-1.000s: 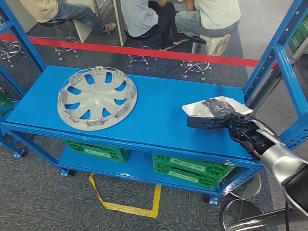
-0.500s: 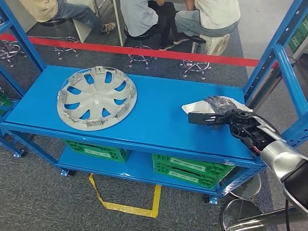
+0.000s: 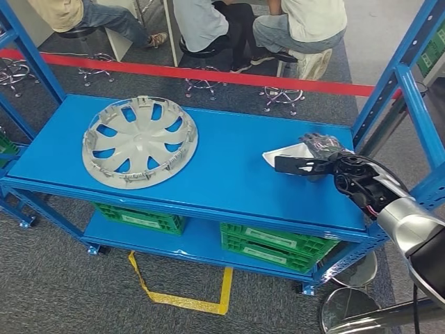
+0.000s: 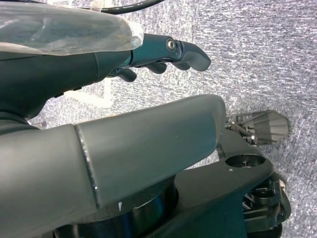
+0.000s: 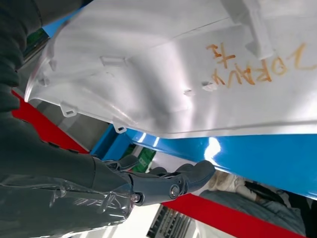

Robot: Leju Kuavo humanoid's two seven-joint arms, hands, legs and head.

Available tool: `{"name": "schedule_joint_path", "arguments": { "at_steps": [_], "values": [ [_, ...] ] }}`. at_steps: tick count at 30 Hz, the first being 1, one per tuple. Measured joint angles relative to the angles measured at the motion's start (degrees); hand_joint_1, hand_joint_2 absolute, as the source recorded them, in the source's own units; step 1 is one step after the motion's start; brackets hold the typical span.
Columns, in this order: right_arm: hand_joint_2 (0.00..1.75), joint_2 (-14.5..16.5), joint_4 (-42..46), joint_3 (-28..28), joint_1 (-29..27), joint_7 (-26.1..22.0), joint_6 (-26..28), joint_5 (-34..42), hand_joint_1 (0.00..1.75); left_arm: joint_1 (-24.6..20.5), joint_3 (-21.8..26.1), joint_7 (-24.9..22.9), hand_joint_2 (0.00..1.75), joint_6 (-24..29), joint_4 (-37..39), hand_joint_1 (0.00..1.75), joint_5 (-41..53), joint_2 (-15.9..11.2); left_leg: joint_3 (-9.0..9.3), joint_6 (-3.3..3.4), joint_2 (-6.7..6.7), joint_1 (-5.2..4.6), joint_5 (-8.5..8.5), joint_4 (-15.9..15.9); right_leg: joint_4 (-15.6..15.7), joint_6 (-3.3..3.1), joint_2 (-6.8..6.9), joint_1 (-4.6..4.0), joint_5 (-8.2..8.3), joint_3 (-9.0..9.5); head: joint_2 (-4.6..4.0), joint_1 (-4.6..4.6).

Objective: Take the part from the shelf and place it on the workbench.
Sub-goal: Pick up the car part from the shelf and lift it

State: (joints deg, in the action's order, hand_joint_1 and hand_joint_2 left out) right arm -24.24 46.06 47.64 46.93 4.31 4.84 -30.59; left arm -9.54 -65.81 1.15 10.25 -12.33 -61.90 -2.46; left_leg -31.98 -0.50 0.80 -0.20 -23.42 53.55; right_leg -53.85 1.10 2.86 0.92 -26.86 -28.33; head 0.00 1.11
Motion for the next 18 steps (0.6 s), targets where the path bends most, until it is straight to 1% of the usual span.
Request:
{"name": "schedule_joint_path", "arguments": {
  "at_steps": [12, 18],
  "values": [
    [1.75, 0.0, -0.64, -0.01, 0.15, -0.2, -0.37, 0.76, 0.0, -0.02, 0.0, -0.02, 0.0, -0.07, 0.0, 0.0, 0.15, -0.05, 0.0, 0.0, 0.0, 0.0, 0.0, 0.0, 0.0, 0.0, 0.0, 0.0, 0.0, 0.0, 0.0, 0.0],
    [1.75, 0.0, -1.05, -0.01, 0.51, -0.84, -3.08, 2.68, 0.0, -0.02, 0.0, 0.02, 0.0, -0.13, 0.0, 0.0, 0.15, -0.11, 0.0, 0.0, 0.0, 0.0, 0.0, 0.0, 0.0, 0.0, 0.0, 0.0, 0.0, 0.0, 0.0, 0.01]
  ]
}}
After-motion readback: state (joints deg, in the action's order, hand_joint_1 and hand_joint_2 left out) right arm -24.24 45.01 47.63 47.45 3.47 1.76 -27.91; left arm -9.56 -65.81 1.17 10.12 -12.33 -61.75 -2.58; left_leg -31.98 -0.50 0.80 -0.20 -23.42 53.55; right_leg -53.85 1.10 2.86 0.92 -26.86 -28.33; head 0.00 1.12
